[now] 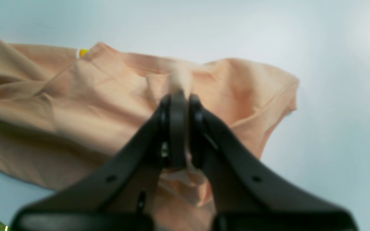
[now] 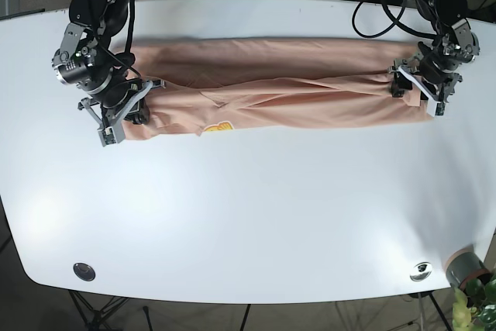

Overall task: Fold the T-shirt properly
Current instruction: 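Grasp the folded shirt end with the right gripper, then regrasp the opposite folded end with the left gripper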

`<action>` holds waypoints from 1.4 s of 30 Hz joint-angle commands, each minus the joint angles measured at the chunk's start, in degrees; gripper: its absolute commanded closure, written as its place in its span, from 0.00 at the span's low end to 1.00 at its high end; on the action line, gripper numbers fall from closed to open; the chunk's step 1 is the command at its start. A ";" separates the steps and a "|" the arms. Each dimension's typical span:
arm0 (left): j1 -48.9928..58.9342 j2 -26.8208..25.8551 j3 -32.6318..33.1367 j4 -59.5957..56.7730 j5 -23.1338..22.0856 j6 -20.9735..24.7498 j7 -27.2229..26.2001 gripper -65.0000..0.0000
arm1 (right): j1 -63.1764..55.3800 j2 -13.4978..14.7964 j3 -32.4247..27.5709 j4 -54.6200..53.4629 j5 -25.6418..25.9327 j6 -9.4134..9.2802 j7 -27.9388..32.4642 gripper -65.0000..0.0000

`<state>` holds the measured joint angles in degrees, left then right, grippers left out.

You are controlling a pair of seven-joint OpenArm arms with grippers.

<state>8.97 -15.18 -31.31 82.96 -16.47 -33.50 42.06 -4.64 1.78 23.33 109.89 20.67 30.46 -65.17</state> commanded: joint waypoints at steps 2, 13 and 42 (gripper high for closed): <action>-0.14 -2.01 1.29 0.60 0.07 0.13 0.09 0.39 | -0.32 1.52 1.06 1.72 0.83 0.09 0.95 0.97; -0.23 -3.59 1.29 -0.28 -0.28 0.13 0.09 0.39 | -0.32 2.92 5.46 -0.83 0.30 0.53 -2.66 0.93; 1.53 -3.33 0.06 13.79 -12.15 0.05 0.44 0.39 | -2.43 3.54 -0.52 3.56 7.77 0.18 -2.57 0.30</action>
<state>11.35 -17.63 -32.23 95.88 -27.86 -33.21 43.70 -7.57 5.26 23.79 113.16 29.41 30.46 -68.82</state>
